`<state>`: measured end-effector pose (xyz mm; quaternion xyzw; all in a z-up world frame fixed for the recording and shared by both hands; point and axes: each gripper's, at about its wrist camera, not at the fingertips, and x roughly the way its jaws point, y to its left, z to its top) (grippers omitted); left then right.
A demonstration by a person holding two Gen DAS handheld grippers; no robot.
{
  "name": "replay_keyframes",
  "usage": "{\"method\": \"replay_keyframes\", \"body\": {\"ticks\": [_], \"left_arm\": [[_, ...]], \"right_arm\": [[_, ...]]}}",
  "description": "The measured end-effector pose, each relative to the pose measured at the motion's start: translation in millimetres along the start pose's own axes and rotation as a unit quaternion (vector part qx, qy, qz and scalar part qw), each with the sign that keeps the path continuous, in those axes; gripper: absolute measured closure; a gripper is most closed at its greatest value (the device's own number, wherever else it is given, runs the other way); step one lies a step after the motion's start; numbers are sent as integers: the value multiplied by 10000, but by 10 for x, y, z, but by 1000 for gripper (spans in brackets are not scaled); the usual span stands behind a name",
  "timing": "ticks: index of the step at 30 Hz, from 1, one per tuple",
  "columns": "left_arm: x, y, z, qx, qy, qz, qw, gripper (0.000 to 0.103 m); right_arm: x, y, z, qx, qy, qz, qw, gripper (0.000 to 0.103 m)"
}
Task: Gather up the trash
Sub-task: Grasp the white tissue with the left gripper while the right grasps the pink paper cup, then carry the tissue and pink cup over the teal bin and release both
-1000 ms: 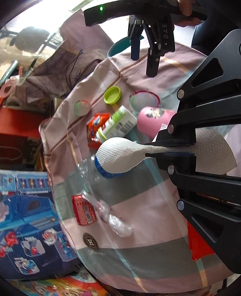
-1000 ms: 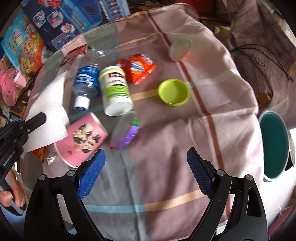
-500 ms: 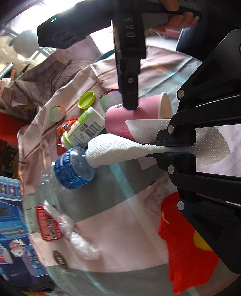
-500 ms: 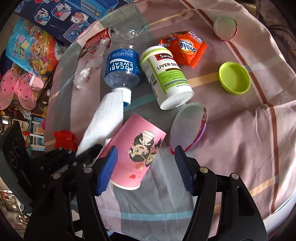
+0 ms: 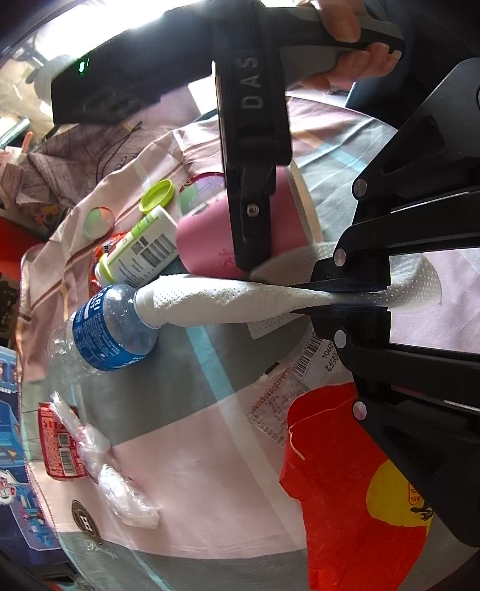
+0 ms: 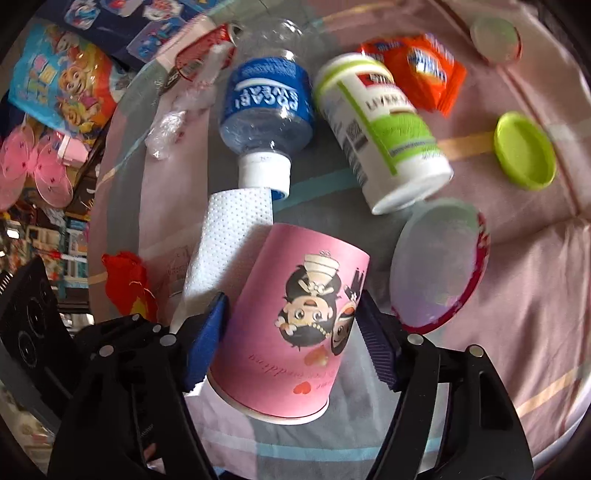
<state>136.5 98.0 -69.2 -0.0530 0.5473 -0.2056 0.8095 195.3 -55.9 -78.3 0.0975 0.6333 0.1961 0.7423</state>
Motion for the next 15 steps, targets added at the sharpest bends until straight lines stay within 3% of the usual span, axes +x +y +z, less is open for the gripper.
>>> {"method": "replay_keyframes", "body": {"ticks": [7,15], "left_arm": [[-300,18,122,-260,-494,73,9984,98],[-612,-356,427,-89,-1029,19,9947,98]], "right_arm": [[-508,-207,23,152,-671,20,9976,41],[-1024,-702,-5,532,-1284,124,9902,41]]}}
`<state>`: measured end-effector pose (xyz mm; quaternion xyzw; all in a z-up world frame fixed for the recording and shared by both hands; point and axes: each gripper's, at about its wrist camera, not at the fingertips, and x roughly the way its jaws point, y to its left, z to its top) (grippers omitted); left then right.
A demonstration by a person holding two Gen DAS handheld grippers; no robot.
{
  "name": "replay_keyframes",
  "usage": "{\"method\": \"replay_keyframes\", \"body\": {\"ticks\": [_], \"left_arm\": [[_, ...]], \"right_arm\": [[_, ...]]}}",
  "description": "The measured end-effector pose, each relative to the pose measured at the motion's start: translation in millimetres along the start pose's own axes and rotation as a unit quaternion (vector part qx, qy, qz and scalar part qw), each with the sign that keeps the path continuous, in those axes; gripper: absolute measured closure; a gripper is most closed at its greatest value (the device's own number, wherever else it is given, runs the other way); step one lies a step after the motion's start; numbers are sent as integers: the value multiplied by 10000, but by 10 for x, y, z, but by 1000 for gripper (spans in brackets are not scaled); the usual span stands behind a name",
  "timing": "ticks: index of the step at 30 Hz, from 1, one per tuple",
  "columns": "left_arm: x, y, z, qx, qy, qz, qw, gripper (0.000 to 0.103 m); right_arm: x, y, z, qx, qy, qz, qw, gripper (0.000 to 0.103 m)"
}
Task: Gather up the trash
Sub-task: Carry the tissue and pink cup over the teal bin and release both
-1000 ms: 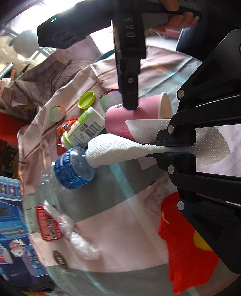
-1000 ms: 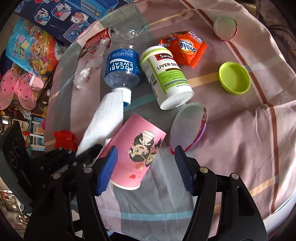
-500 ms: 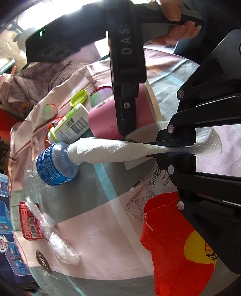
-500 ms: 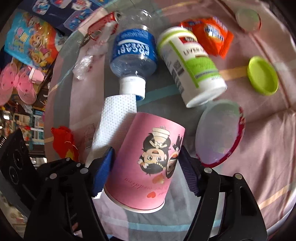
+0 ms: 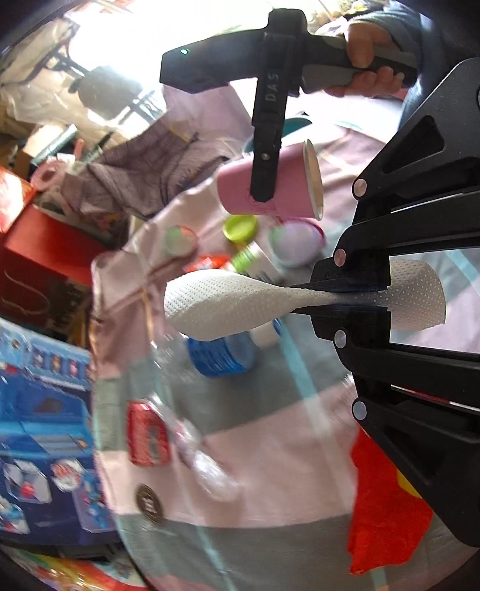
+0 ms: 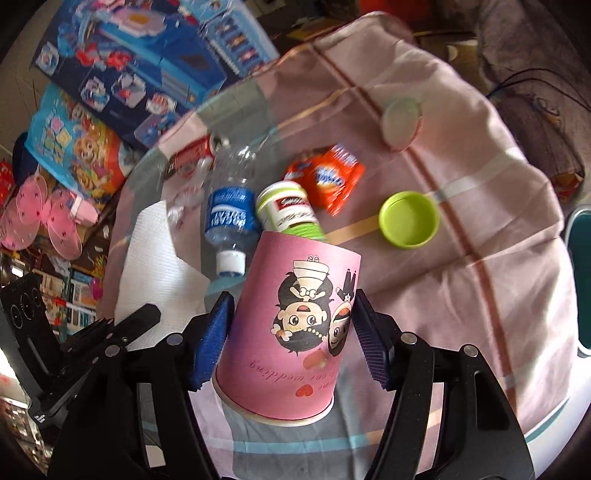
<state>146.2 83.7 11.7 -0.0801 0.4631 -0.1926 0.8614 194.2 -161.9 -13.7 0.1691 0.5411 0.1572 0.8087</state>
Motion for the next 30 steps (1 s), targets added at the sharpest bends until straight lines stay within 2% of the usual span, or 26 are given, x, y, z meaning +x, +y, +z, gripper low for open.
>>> {"method": "replay_keyframes", "body": {"ticks": [3,8,15,19,24,30], "left_arm": [[68,-316,129,242,-32,-95,9997,98],[267,-872,271,697,32,-272,9972,98],[688,-1768,414,1379,260,-590,9883,98],[933,-2245,452,1652,355,-771,9826,98],[1230,-2796,415,1997,492,-902,9744,98],[1606,-3197,317,2211,788,-836,9685,98]], "right_arm": [[-189,-146,48,100,-264,-48,9996,41],[-546,-605,79,424,-658,-167,9968,41],[-1068,-1479,-23,1063,-1115,-486,9869,41],[-1342,-1958,-133,1448,-1382,-704,9772,41],[-1530,-2397,-227,1626,-1533,-956,9700,41],[-1649,-2848,-334,1828,-1631,-1098,9633,41]]}}
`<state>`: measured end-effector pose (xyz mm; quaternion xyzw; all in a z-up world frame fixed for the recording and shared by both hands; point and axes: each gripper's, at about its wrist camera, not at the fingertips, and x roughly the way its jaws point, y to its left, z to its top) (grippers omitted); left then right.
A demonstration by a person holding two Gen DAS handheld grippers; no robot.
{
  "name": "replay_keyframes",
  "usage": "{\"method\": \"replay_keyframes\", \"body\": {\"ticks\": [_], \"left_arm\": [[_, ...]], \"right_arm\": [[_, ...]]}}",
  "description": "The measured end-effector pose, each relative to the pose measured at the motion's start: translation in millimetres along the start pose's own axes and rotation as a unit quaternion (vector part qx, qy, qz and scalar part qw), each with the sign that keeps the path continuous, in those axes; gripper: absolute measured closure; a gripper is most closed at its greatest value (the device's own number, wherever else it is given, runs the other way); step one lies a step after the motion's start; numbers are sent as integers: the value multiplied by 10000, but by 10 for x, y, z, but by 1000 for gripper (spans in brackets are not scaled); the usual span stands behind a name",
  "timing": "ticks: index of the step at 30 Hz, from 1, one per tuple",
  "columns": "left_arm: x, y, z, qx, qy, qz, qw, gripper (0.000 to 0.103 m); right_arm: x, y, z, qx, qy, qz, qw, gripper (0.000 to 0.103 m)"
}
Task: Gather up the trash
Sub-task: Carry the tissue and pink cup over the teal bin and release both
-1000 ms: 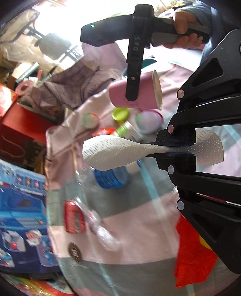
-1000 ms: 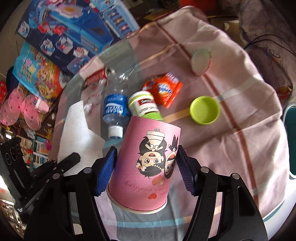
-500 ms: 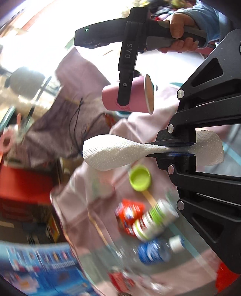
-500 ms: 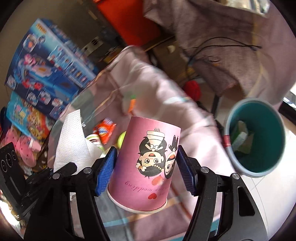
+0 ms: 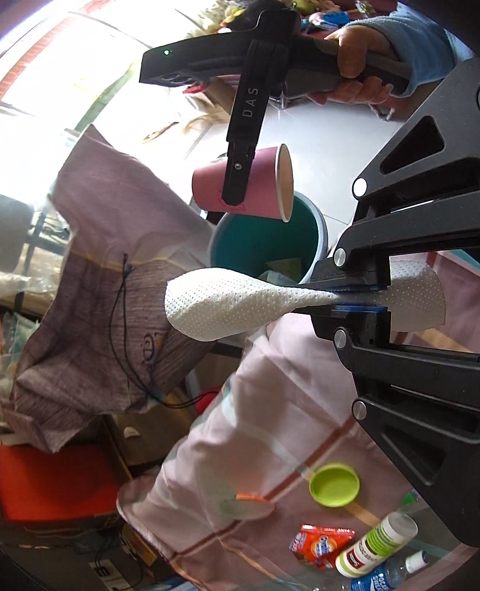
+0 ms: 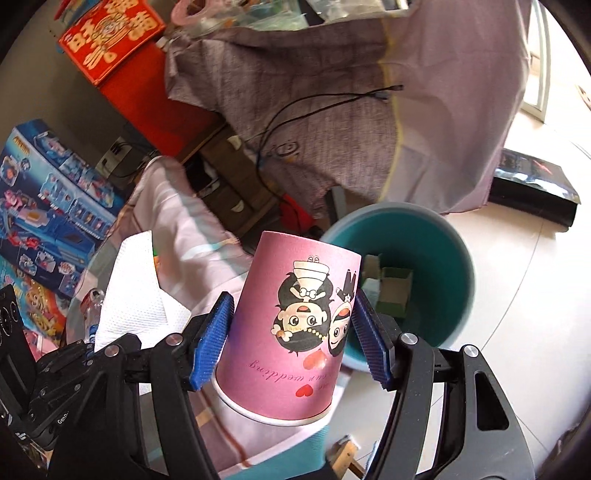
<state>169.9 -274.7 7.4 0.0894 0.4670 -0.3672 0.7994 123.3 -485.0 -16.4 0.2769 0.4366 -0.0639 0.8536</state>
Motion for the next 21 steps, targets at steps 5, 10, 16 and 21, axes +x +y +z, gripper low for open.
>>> {"method": "replay_keyframes", "body": {"ticks": [5,10,16,21], "left_arm": [[231,-158,107,76,145,-3,9999,98],[480,-328,224,126,314,-98,9994,98],[822,-543,358,273,559,-264,9977,98],[1151,-679,390,361,813,-424,9951,97]], "right_arm": [[23,-360,49,197,26,-106,9997,40],[91,-682,96,460,109,-215,9986,40],[219,-923,153,657,244,-363,9969,40],[343,-1027,228,749,337,-487,9954,40]]}}
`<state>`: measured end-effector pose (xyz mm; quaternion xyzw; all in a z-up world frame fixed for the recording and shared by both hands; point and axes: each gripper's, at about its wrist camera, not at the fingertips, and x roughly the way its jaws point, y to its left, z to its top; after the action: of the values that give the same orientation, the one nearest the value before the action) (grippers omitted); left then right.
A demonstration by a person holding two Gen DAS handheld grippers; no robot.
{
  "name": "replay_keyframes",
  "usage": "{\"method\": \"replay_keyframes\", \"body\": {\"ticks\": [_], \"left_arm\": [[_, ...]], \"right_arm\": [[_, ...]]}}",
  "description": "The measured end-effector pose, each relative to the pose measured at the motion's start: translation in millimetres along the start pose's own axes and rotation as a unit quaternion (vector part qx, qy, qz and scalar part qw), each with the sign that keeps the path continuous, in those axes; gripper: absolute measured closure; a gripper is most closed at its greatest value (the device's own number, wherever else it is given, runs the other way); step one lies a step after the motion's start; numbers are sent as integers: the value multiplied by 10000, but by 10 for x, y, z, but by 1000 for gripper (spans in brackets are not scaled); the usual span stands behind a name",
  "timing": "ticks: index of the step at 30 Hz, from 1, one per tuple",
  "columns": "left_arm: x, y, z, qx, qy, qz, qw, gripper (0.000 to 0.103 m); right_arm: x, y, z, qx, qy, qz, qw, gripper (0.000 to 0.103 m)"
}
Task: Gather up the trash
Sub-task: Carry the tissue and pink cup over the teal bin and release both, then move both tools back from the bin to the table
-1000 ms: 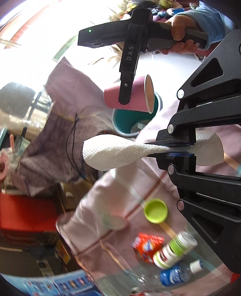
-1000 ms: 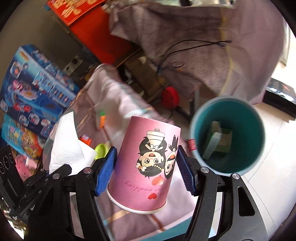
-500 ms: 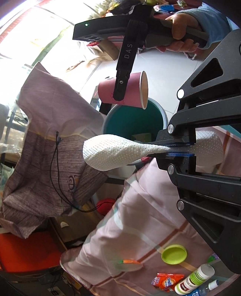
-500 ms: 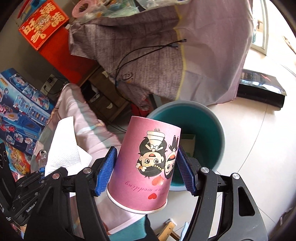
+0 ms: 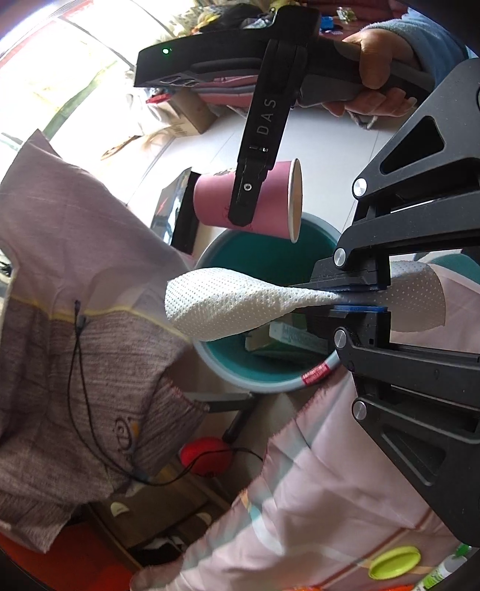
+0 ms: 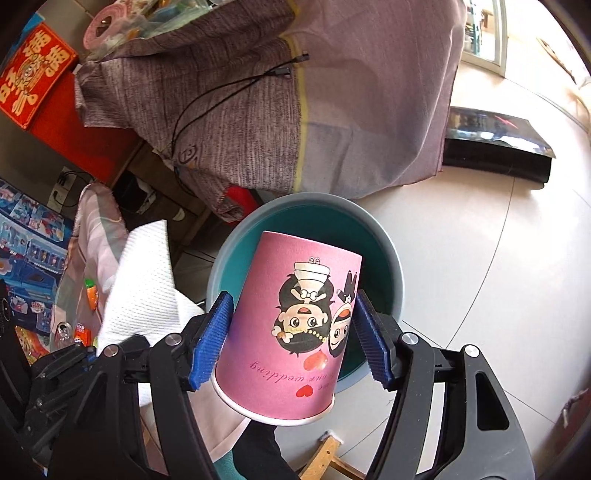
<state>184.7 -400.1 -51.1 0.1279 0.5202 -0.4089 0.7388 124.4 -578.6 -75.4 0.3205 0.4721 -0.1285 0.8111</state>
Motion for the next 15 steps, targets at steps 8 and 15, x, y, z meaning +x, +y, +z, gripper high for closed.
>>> {"method": "replay_keyframes", "body": {"ticks": [8,15], "left_arm": [[331,1,-5,25,235,48,9997,41],[321,102,-41,-80,167,149,9997,21]], "right_arm": [[138,-18,64,82,180,-76,9998,29],[178,-71,52,245,213,-125,9994,26]]}}
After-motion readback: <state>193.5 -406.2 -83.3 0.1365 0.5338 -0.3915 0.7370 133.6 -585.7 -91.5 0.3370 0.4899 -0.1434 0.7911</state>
